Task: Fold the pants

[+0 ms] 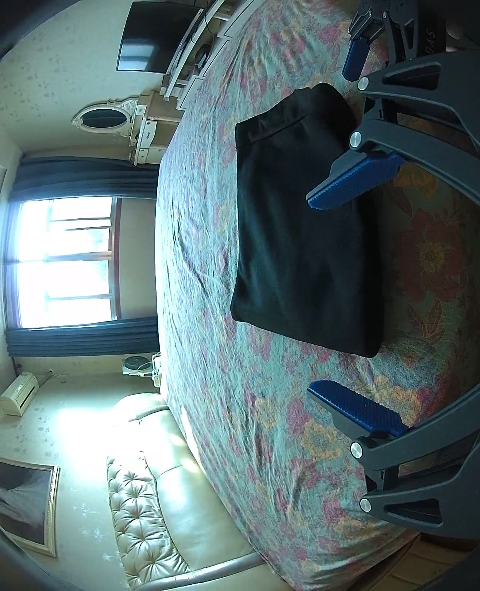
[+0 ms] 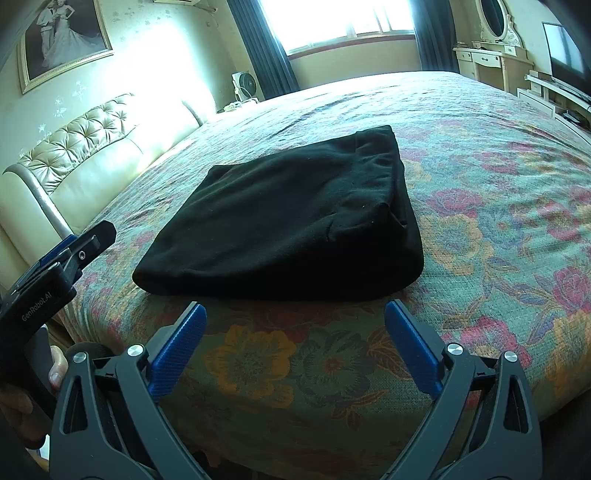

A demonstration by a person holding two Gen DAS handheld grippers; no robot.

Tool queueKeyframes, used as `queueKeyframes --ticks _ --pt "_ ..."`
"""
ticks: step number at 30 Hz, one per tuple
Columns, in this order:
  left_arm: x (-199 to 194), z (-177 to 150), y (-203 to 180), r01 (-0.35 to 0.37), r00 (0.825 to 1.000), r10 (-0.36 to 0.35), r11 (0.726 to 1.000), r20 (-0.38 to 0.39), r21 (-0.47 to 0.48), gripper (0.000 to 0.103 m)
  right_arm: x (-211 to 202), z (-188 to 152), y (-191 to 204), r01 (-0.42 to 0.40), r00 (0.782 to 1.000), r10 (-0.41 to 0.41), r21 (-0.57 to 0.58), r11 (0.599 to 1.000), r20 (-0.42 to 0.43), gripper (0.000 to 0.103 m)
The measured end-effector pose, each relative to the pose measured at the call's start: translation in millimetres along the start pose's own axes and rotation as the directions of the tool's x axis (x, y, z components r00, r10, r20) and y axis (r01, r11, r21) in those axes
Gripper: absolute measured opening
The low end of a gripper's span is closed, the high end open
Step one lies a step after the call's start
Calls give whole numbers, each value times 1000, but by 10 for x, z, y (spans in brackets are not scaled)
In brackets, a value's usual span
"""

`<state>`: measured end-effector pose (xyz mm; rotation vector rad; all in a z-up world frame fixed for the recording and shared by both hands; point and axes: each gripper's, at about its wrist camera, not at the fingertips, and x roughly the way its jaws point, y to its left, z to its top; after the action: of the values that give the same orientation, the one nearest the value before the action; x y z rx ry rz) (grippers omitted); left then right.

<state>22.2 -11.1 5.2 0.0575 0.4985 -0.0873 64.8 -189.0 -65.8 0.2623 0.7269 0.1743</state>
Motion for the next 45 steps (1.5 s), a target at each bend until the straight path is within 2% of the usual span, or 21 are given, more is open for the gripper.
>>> queueKeyframes --ticks 6,14,19,27,34,45 --pt "36 -16 36 2 1000 -3 1000 -21 -25 93 15 -20 12 -2 1000 2 -2 1000 -5 97" --pt "19 -44 -30 -12 1000 12 1000 -23 6 93 28 -36 17 -2 1000 2 -3 1000 -12 97" --pt "41 -70 -61 -7 999 8 1000 -31 26 93 27 -31 3 1 1000 -1 4 1000 -12 97" --pt "39 -101 -38 15 999 -15 1000 -51 0 93 31 -31 -14 -1 1000 1 5 1000 -13 97" --pt "115 -128 -24 42 994 -43 999 -104 -13 93 42 -30 -23 0 1000 0 8 1000 -16 97" --pt "161 -174 37 20 989 -26 999 -147 -40 93 83 -55 -14 -3 1000 4 13 1000 -29 97"
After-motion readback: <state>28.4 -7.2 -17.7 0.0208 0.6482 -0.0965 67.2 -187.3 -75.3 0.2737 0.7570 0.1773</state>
